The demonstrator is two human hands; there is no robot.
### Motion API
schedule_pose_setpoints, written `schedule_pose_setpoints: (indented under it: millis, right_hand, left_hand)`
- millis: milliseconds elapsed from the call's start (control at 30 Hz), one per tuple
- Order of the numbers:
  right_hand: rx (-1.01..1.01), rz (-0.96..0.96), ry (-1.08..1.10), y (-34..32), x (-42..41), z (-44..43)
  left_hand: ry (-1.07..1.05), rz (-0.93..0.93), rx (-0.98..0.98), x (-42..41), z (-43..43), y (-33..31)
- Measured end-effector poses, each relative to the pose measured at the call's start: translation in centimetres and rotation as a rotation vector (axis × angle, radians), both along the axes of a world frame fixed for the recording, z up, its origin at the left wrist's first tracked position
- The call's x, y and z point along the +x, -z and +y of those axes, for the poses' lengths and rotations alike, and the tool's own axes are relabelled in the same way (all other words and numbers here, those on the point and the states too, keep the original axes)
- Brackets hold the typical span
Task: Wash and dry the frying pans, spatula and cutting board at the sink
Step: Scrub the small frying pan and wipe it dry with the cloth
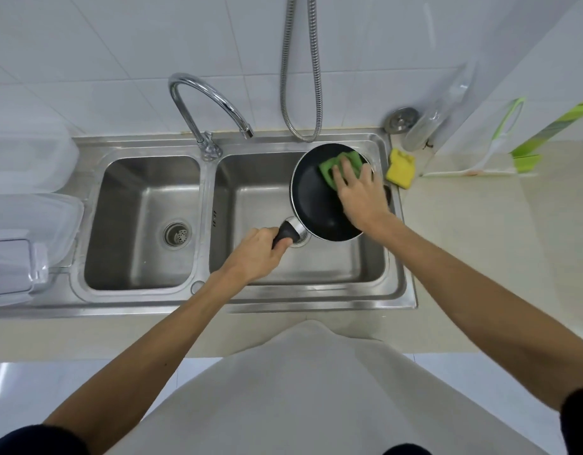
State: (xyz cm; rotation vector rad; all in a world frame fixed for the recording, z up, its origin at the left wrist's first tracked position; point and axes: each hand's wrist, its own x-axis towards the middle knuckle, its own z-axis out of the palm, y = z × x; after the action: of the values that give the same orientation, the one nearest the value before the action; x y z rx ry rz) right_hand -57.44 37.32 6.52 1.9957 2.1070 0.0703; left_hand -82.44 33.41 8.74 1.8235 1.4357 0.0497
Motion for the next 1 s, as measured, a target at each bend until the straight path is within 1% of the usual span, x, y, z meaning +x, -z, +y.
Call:
schedule_pose_setpoints:
  millis: [67,100,133,200,267,333,467,533,600,700,767,833,900,1000]
  right_hand:
    - [-0.033,-0.146,-0.010,0.3,1.4,-1.3]
    - [-0.072,-0.130,-0.028,0.6,1.6,-2.2]
    - [-0.123,-0.068,-0.049,1.1,1.5,-3.1]
    - [-0.261,0.124,-0.072,1.7,0.6,-5.0]
    - [-0.278,0.318,-0.095,2.3,-0.4,-7.0]
    - [-0.179,0.464,-0.029,2.4,-0.6,-8.1]
    - [0.182,0.651,0.164,-1.0,0.9,-8.7]
    - [0.314,0.679,0.195,-2.7,2.1,-8.5]
    - [0.396,0.680,0.185,-4.1,2.9,-8.3]
    - [0.455,0.663,0.104,-5.0,3.2,-7.8]
    - [0.455,0.656,0.029,-4.9,2.7,-7.4]
    - [0.442,0.640,-0.049,-4.4,1.8,-7.3]
    - [0.413,0.624,-0.094,-3.7,1.2,-7.3]
    - [0.374,0.589,-0.115,-2.8,0.6,-7.1]
  left_hand:
    - [-0.042,-0.008,0.019,-0.4,0.5,-0.1]
    - [-0.055,-0.002,0.027,-0.4,0.6,-0.1]
    - [-0.063,0.001,0.028,-0.3,0.8,-0.2]
    - [-0.073,0.001,0.014,-0.2,1.1,-0.1]
    - [-0.069,0.025,0.014,-0.1,1.3,-0.1]
    - [-0.068,0.073,0.016,0.0,1.4,-0.3]
    - [-0.123,0.159,0.017,0.1,0.9,0.2]
    - [-0.176,0.172,0.045,-0.3,0.3,0.8]
    - [-0.182,0.215,0.133,-0.8,-0.2,1.5]
    - [-0.173,0.290,0.268,-1.0,-0.6,1.8]
    - [-0.197,0.286,0.305,-0.7,-0.9,1.8]
    - [-0.260,0.217,0.263,-0.2,-0.7,1.9]
    - [-0.316,0.157,0.170,0.1,-0.3,1.8]
    - [-0.244,0.087,0.000,0.0,0.7,1.2]
